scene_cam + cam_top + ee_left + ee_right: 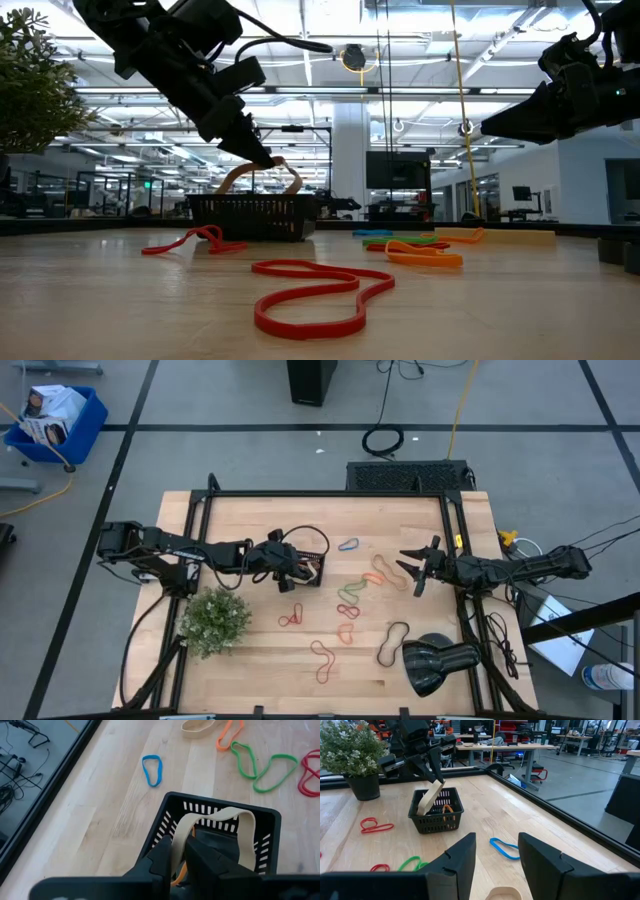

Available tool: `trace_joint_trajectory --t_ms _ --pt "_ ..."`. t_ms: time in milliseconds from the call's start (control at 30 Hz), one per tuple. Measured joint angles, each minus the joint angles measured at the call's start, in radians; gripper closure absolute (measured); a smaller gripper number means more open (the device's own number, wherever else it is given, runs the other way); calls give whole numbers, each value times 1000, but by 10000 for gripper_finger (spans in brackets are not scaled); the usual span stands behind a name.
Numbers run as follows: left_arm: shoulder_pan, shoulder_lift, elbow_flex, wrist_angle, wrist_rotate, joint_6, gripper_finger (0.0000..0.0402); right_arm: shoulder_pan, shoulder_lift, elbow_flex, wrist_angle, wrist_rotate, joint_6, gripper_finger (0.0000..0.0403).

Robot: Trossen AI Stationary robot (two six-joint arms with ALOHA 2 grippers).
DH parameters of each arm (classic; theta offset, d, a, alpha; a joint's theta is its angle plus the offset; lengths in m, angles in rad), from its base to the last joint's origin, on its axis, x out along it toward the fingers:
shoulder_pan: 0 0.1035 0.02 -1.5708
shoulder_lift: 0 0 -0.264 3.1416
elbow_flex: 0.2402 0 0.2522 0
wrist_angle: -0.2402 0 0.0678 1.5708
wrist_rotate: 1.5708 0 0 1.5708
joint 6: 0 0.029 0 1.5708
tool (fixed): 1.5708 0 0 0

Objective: Pick and place rubber bands into bin
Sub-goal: Put the bottom white rubber band into the black bin

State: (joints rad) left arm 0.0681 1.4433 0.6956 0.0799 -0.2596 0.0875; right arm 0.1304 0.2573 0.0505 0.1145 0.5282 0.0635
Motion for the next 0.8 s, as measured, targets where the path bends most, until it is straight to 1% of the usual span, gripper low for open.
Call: trace_joint_trajectory --t_ms 367,533,800 --pt "0 0 0 0 -4 2 339 0 0 0 -2 0 0 261" --pt "0 0 0 1 -4 40 339 0 0 0 -16 0 0 261" --pt "0 0 1 2 -4 14 339 0 0 0 -17 0 0 261"
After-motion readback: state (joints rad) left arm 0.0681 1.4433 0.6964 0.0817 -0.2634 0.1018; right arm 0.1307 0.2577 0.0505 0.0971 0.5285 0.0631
